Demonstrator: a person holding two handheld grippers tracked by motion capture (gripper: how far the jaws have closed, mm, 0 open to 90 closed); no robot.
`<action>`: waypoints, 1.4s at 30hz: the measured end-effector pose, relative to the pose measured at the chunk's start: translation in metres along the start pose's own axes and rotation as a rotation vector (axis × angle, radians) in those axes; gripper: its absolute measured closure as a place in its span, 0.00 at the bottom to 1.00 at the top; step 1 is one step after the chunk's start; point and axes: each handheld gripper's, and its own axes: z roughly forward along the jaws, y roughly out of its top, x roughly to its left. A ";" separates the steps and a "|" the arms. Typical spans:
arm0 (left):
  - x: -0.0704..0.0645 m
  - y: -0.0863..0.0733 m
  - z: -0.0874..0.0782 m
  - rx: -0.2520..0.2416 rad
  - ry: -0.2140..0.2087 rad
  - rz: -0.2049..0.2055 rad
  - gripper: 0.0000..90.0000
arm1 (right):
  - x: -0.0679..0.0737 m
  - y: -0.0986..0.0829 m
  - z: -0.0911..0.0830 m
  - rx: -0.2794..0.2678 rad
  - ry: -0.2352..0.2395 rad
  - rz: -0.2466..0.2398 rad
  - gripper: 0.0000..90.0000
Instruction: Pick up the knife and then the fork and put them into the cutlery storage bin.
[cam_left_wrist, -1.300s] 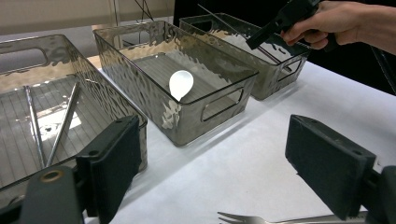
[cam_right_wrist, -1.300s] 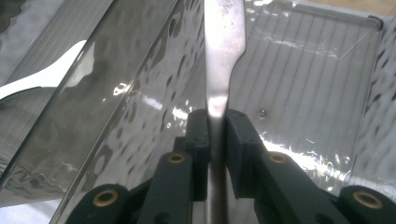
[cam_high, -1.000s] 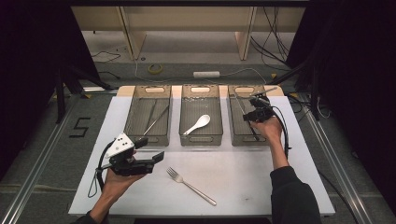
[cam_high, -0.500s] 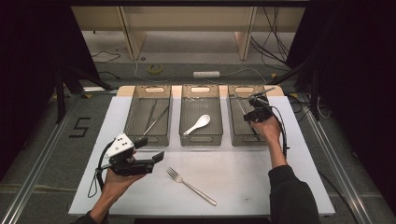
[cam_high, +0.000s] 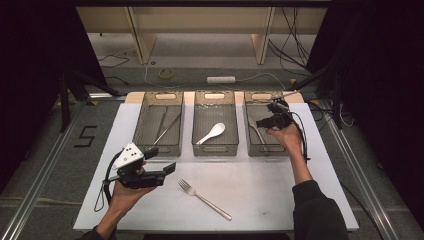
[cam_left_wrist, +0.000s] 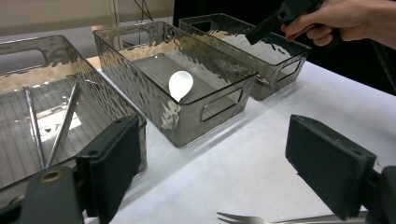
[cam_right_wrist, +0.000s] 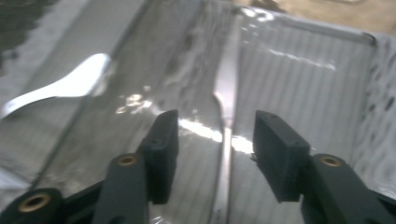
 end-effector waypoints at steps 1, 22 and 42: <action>0.000 0.000 0.000 0.000 0.000 -0.001 0.20 | 0.003 0.000 -0.003 -0.003 0.012 -0.017 0.54; -0.001 0.000 0.001 0.004 0.003 -0.002 0.19 | 0.100 -0.042 -0.064 -0.042 0.228 -0.338 0.33; -0.001 0.000 0.000 0.003 0.001 0.004 0.19 | 0.157 -0.071 -0.050 0.075 0.310 -0.503 0.32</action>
